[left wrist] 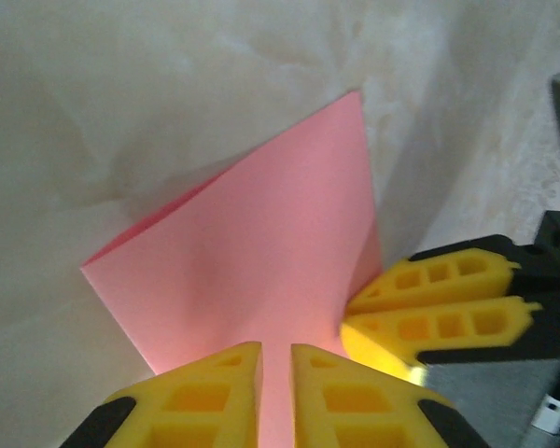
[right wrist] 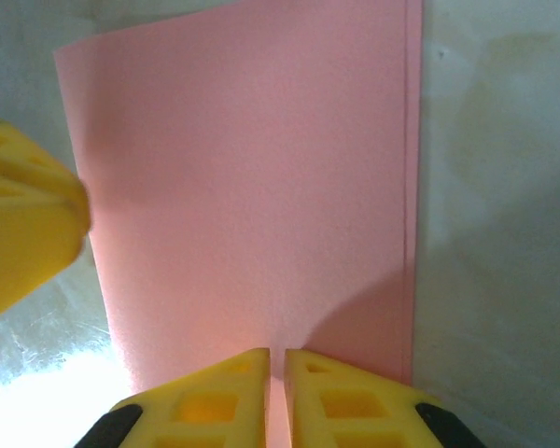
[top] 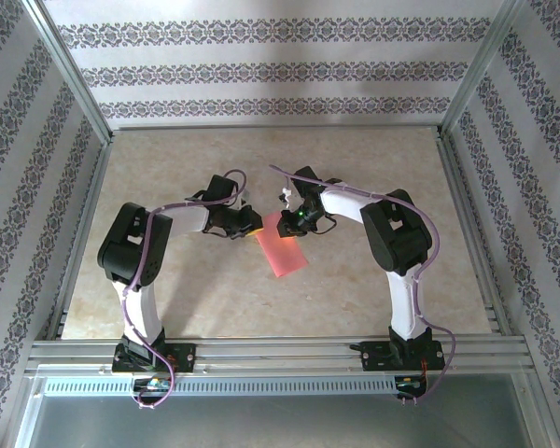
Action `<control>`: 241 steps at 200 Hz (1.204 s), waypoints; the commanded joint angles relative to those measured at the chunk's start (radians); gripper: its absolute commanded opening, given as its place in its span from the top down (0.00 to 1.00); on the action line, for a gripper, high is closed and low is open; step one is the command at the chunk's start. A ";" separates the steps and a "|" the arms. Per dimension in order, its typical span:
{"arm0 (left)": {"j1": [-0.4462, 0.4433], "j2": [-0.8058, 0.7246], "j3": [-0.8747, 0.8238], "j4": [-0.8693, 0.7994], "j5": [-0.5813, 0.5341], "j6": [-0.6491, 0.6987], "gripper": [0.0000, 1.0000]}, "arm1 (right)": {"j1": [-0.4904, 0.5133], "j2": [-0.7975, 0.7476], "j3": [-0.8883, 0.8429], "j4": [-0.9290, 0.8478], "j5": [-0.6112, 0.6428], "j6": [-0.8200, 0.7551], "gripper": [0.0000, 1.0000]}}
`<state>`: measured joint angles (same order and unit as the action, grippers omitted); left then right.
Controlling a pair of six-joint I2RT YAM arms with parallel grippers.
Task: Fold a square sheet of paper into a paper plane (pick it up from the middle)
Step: First fold in half a square sheet of paper at the center of the table.
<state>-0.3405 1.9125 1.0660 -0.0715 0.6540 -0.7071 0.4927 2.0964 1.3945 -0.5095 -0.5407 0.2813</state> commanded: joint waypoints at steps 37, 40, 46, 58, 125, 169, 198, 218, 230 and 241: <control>0.006 0.048 -0.017 0.045 -0.013 -0.010 0.86 | 0.003 -0.072 0.009 -0.033 -0.044 0.037 0.83; 0.006 0.050 -0.018 0.045 -0.013 -0.010 0.86 | 0.005 -0.079 0.005 -0.030 -0.042 0.042 0.84; 0.006 0.050 -0.019 0.044 -0.012 -0.011 0.86 | 0.008 -0.096 -0.006 -0.023 -0.043 0.053 0.84; 0.006 0.050 -0.022 0.046 -0.014 -0.011 0.86 | 0.019 -0.129 -0.031 -0.009 -0.036 0.073 0.84; 0.006 0.044 -0.027 0.040 -0.013 -0.003 0.86 | 0.164 -0.193 -0.179 0.169 0.008 0.300 0.88; 0.006 0.044 -0.030 0.042 -0.011 -0.003 0.86 | 0.189 -0.162 -0.220 0.253 0.028 0.372 0.89; 0.006 0.033 -0.030 0.036 -0.011 -0.001 0.86 | 0.189 -0.131 -0.227 0.254 0.028 0.372 0.89; 0.007 0.025 -0.025 0.034 -0.010 0.000 0.86 | 0.189 -0.118 -0.234 0.251 0.034 0.369 0.89; 0.006 0.020 -0.022 0.032 -0.008 0.002 0.86 | 0.187 -0.113 -0.238 0.249 0.038 0.368 0.89; 0.007 0.015 -0.019 0.028 -0.007 0.005 0.86 | 0.185 -0.109 -0.242 0.250 0.041 0.367 0.89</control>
<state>-0.3393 1.9408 1.0508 -0.0402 0.6514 -0.7120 0.6891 1.9671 1.1660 -0.2676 -0.5217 0.6346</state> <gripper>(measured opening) 0.140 0.108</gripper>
